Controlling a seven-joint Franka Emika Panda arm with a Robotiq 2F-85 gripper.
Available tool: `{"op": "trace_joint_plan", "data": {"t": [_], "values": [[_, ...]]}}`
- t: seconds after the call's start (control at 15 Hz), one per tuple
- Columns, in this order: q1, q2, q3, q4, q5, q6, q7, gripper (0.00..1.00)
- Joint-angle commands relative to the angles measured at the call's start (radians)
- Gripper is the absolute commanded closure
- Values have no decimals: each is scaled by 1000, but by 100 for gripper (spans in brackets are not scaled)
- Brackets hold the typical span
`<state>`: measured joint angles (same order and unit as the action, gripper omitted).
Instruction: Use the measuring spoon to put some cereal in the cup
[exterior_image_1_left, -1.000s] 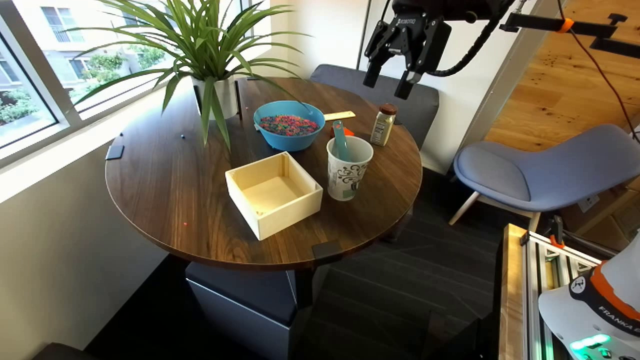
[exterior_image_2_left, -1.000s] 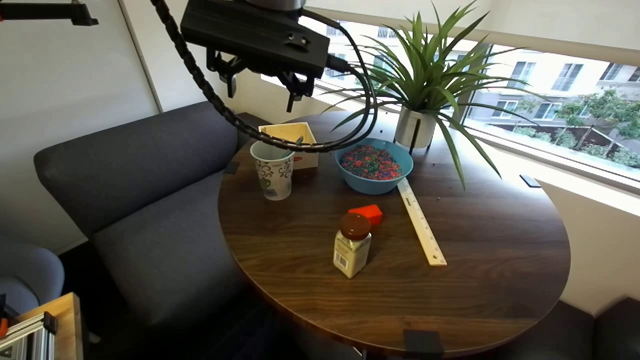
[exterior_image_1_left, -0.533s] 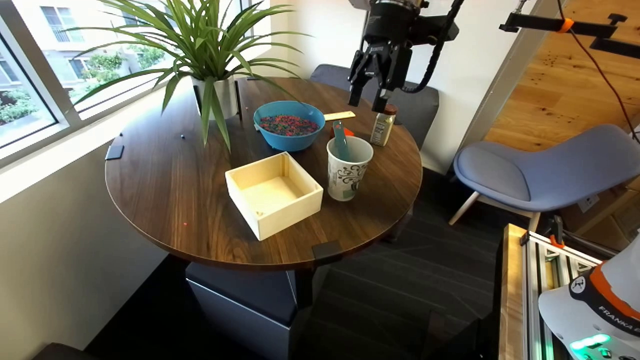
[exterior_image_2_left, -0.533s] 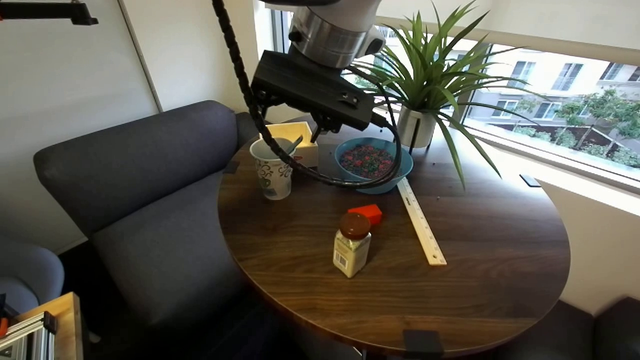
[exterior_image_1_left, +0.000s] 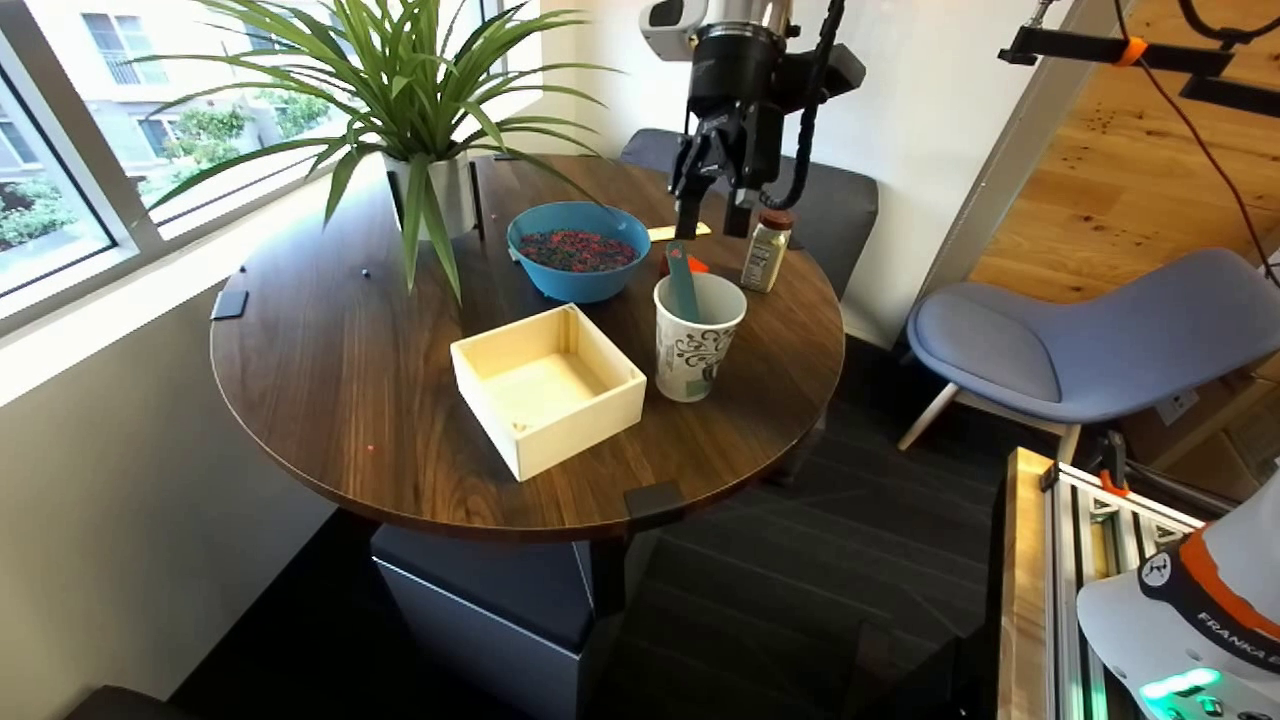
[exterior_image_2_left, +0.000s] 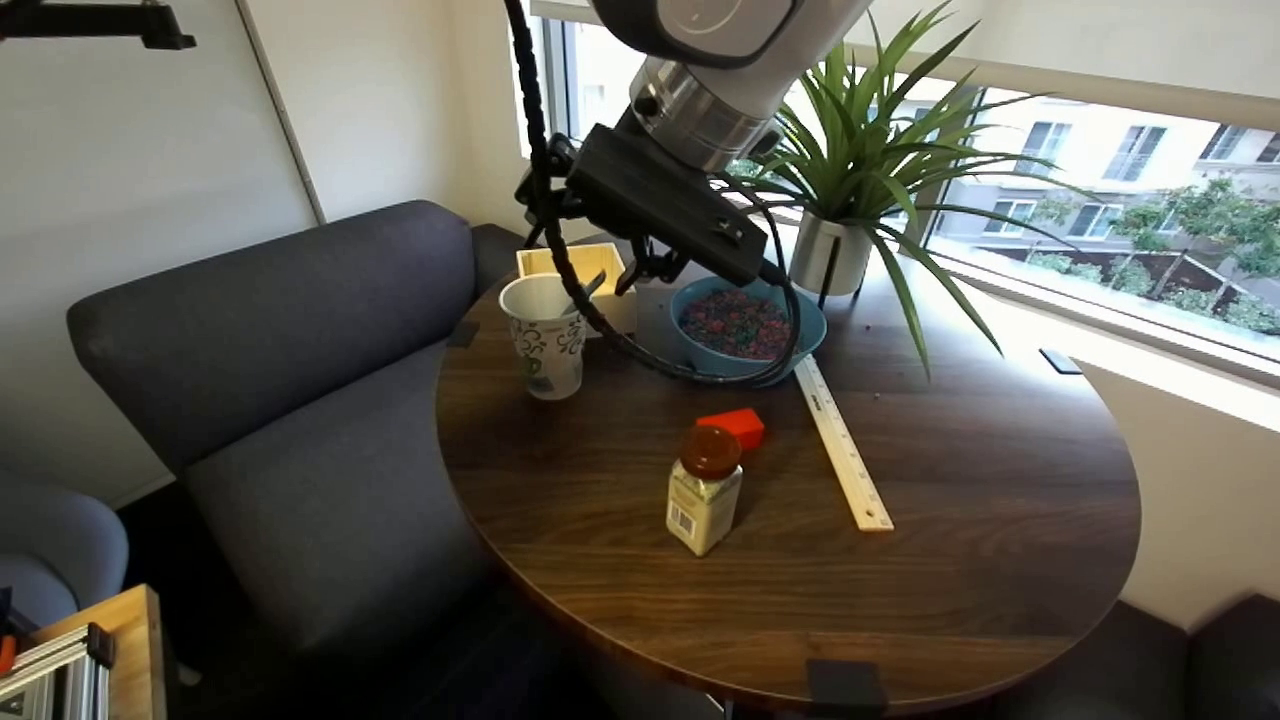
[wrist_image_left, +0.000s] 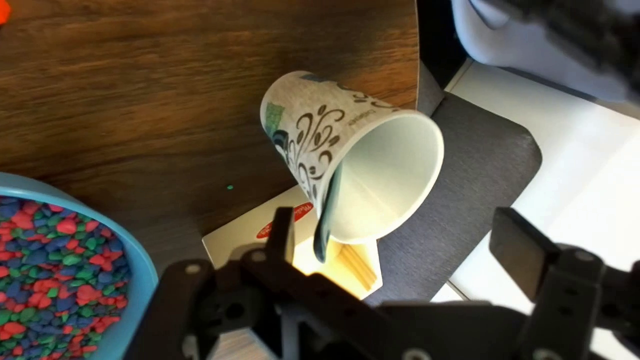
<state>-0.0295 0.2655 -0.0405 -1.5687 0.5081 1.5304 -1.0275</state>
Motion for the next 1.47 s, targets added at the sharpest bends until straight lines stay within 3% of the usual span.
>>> {"op": "trace_joint_plan", "data": {"t": [0.0, 0.33, 0.47, 0.6, 0.73, 0.8, 0.87, 1.0, 1.27, 1.33, 1.4], "values": [[-49, 84, 39, 98, 32, -73, 3, 0], [-66, 128, 72, 140, 33, -92, 5, 2], [-67, 133, 82, 148, 28, -90, 4, 16], [-67, 138, 88, 154, 25, -86, 5, 20], [-67, 142, 92, 161, 23, -82, 6, 32], [-67, 144, 92, 163, 20, -81, 7, 35], [-67, 146, 92, 165, 18, -81, 7, 32], [-67, 149, 90, 166, 9, -79, 8, 39], [-68, 148, 86, 169, -20, -81, 5, 36], [-68, 146, 87, 167, -27, -81, 2, 38], [-68, 143, 87, 164, -34, -78, 0, 49]]}}
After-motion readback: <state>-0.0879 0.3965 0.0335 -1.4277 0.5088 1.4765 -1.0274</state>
